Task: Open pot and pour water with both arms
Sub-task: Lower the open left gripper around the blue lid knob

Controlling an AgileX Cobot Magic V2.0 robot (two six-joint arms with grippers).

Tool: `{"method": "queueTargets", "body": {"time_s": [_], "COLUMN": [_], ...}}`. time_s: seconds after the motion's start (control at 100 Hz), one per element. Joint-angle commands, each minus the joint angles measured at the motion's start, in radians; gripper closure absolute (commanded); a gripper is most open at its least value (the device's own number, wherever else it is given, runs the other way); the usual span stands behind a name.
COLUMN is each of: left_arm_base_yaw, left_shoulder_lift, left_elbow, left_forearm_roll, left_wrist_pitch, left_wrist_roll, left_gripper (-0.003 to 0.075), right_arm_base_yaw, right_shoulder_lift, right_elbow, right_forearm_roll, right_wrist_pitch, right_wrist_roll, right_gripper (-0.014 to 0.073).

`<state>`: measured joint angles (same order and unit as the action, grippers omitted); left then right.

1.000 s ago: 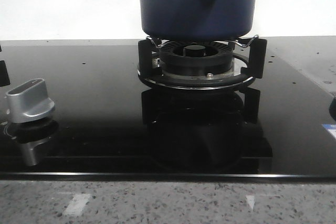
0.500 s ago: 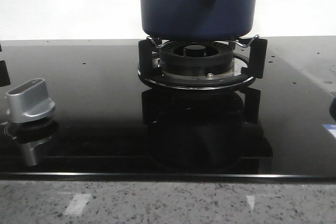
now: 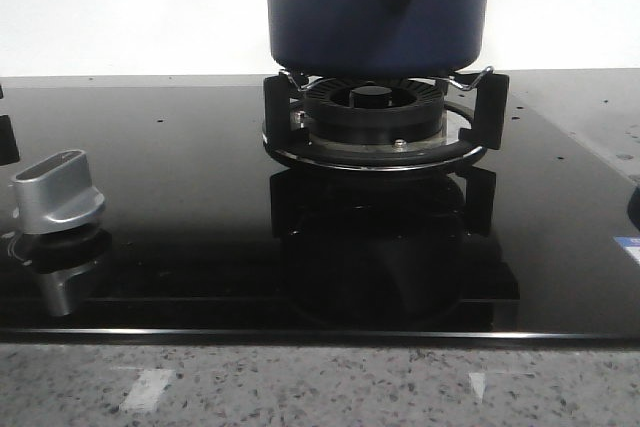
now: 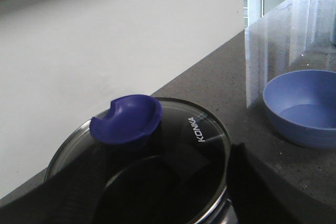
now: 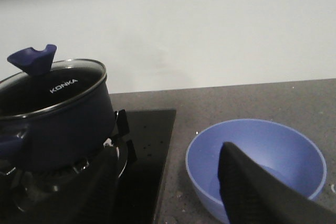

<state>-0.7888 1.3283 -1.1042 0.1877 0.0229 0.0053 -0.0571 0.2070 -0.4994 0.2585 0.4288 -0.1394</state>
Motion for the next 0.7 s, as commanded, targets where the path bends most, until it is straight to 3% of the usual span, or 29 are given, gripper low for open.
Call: {"method": "queueTargets", "body": {"time_s": [0.0,0.16,0.36,0.69], "left_arm_base_yaw": [0.014,0.047,0.049,0.049], "left_shoulder_lift": [-0.027,-0.028,-0.028,-0.028], "left_elbow": [0.008,0.067,0.073,0.073], "left_forearm_roll": [-0.044,-0.126,-0.123,-0.125], "left_wrist_pitch": [-0.120,-0.218,-0.281,-0.285], "left_wrist_roll": [-0.005,-0.005,-0.005,-0.046], "left_gripper": [0.0302,0.0301,0.0301,0.0301], "right_arm_base_yaw": [0.001,0.001,0.001,0.001], "right_shoulder_lift": [0.023,0.023,0.023,0.023], "right_elbow": [-0.035,-0.035,-0.035,-0.035], "right_forearm_roll": [-0.001,0.002,0.004,0.004], "right_wrist_pitch": [-0.131,-0.160,-0.158,-0.160], "right_wrist_roll": [-0.007,-0.007,-0.007,-0.007], "right_gripper": [0.0211,0.0211,0.0211,0.0211]}}
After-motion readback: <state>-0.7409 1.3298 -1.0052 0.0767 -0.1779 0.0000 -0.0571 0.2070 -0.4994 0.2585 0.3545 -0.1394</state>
